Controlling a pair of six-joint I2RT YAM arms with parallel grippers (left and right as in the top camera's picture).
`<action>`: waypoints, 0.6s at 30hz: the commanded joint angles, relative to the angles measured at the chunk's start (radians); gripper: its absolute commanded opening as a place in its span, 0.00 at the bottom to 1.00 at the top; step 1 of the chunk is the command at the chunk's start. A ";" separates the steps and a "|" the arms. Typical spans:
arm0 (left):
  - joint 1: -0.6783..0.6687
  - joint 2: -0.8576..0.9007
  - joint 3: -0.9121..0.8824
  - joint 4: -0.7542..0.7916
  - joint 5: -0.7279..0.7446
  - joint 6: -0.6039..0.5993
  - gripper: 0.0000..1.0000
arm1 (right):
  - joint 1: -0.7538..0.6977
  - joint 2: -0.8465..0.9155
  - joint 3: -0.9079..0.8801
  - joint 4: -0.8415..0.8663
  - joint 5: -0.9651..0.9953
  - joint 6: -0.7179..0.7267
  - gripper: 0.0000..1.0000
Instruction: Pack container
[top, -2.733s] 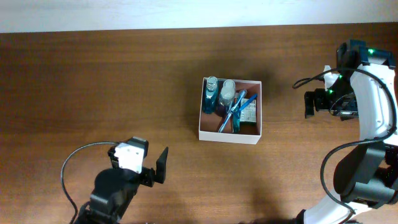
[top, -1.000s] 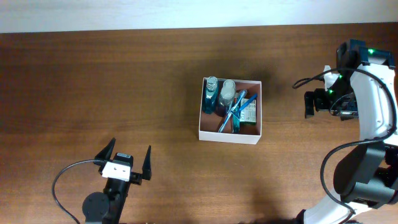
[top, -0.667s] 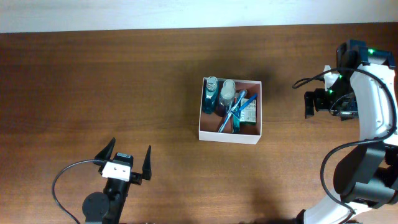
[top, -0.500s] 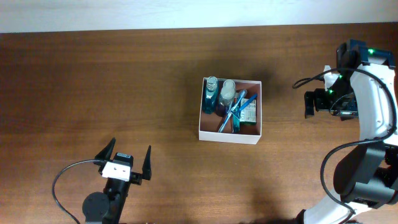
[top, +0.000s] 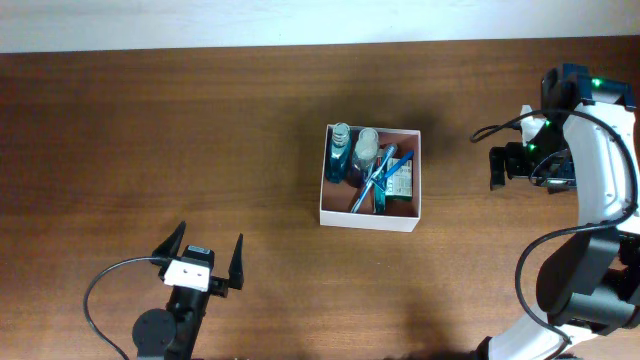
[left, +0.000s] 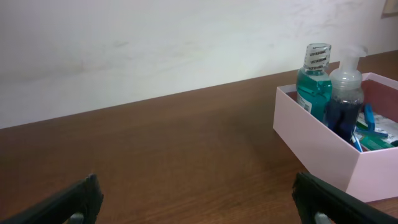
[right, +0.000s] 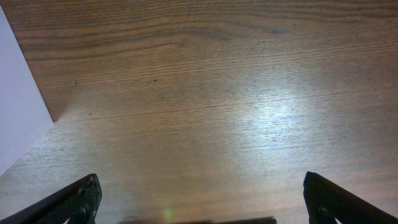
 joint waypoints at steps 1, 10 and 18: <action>0.002 -0.009 -0.006 -0.003 -0.012 -0.012 0.99 | 0.001 -0.025 -0.001 0.000 0.008 -0.006 0.99; 0.002 -0.009 -0.006 -0.003 -0.012 -0.012 0.99 | 0.051 -0.214 -0.001 0.009 0.008 -0.006 0.99; 0.002 -0.009 -0.006 -0.003 -0.012 -0.012 0.99 | 0.217 -0.528 -0.001 0.011 0.008 -0.006 0.99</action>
